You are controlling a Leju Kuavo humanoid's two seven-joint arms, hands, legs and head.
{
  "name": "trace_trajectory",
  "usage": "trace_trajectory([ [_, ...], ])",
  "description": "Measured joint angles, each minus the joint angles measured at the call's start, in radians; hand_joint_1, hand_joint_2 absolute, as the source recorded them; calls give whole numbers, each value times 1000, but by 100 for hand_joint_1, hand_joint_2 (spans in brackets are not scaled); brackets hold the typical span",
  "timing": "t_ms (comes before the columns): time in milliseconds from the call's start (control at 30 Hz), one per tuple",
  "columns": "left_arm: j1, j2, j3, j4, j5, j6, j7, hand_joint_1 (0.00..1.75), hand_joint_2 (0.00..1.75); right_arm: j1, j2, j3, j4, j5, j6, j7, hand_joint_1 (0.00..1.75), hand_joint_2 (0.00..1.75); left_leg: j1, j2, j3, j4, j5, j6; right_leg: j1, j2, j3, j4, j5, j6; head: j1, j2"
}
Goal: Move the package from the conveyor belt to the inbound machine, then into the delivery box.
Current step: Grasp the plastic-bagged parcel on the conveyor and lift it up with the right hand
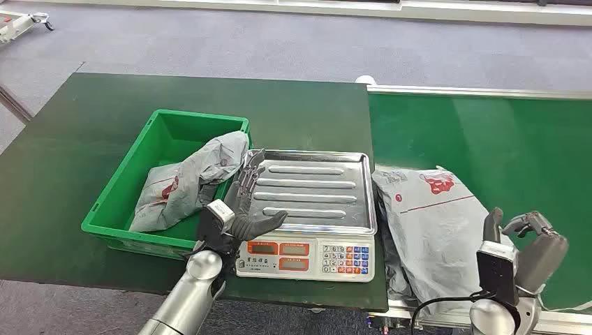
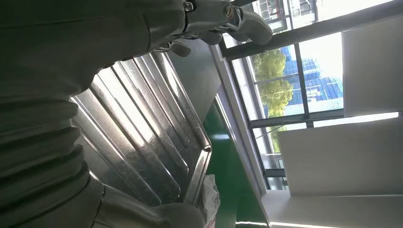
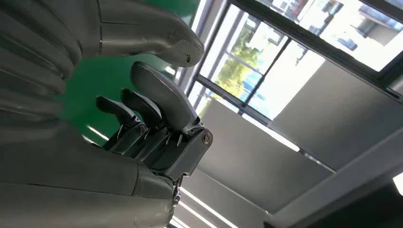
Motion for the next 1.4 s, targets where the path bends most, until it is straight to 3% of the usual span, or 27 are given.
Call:
trace_trajectory([
  [233,9,-7,1,-3,23,-6,0,0,175,16,1,5,-38,34,-54,-19,175,175,0,0,-1,0,0,0,0,0,0,0,0,0,0,0],
  [400,28,-15,3,-31,39,-2,0,0,175,-6,0,59,-69,188,-50,-4,175,175,0,0,-3,0,0,0,0,0,0,0,0,0,0,0],
  [433,29,-16,3,-33,37,3,0,0,175,-30,-1,82,-61,253,-41,23,173,131,0,2,-3,-1,0,0,0,1,0,0,0,0,0,0],
  [467,30,-19,3,-33,35,9,0,0,175,-61,-4,108,-47,320,-29,59,129,131,0,4,-3,-1,0,0,0,2,-1,0,1,-1,0,0],
  [533,30,-24,3,-33,32,18,0,0,175,-124,-9,156,-6,424,-1,132,42,44,0,6,0,0,1,0,0,4,-1,0,2,-1,0,0],
  [567,30,-26,3,-33,32,20,0,0,175,-150,-12,173,17,457,16,167,0,44,0,5,0,0,1,0,0,3,-1,0,3,-1,0,0],
  [600,31,-27,3,-33,32,22,0,0,175,-175,-13,185,44,483,37,207,0,0,0,5,0,0,2,0,0,3,-1,0,3,-1,0,0],
  [733,38,-28,3,-33,32,19,0,0,175,-274,-41,199,194,557,127,446,0,0,0,3,0,0,2,0,0,2,0,0,3,0,0,0],
  [800,43,-28,3,-33,31,14,0,0,175,-309,-70,189,285,562,131,524,0,0,0,1,-1,1,2,0,0,1,0,0,3,0,0,0],
  [1067,43,-28,3,-27,19,3,0,0,175,-336,-140,120,489,543,130,613,0,0,0,-1,-2,1,1,0,0,0,-1,0,2,1,0,0],
  [1300,34,-27,3,-22,6,2,0,0,175,-339,-155,80,524,654,281,778,0,0,0,0,-2,1,2,0,0,0,-2,0,2,1,0,0],
  [1400,22,-26,3,-17,-1,3,0,0,175,-345,-157,76,533,685,365,798,0,0,0,0,-2,1,2,0,0,0,-1,0,2,1,0,0],
])
